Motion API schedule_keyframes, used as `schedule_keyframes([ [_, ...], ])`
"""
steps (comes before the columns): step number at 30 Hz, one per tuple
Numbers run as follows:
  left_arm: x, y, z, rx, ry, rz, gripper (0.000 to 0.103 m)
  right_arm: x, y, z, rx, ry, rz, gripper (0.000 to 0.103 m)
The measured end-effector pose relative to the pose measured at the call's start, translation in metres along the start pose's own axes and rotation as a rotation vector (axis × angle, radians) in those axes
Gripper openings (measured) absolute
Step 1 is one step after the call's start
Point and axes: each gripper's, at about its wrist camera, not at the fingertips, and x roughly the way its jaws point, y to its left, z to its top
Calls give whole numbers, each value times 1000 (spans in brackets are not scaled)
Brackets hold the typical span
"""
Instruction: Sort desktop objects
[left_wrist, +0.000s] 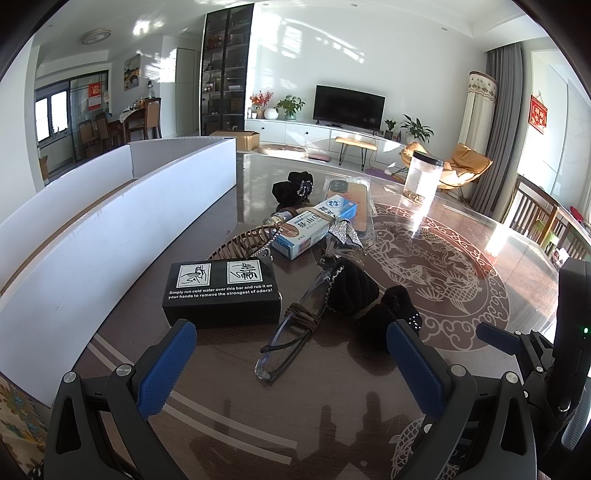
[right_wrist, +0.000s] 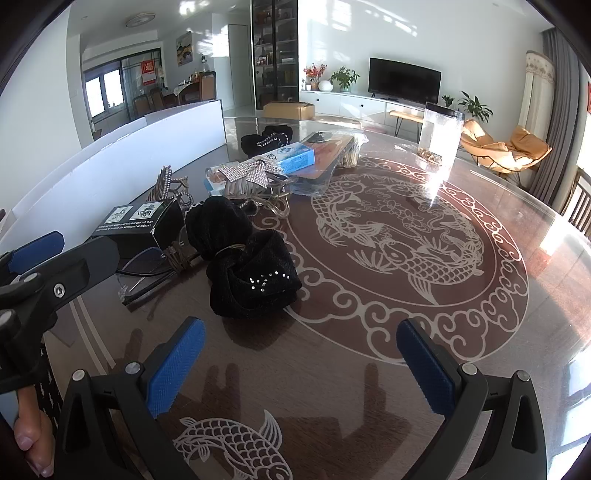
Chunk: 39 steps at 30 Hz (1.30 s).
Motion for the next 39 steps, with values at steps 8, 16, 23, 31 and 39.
schedule_keyframes([
  [8, 3, -2, -1, 9, 5, -2, 103, 2, 0, 0, 1, 5, 1, 103],
  [16, 3, -3, -1, 15, 9, -2, 103, 3, 0, -1, 1, 6, 2, 103],
  [23, 3, -3, -1, 15, 9, -2, 103, 2, -1, 0, 1, 6, 2, 103],
  [31, 3, -3, -1, 16, 9, -2, 103, 3, -1, -1, 1, 5, 1, 103],
  [39, 2, -3, -1, 15, 9, -2, 103, 3, -1, -1, 4, 4, -1, 103],
])
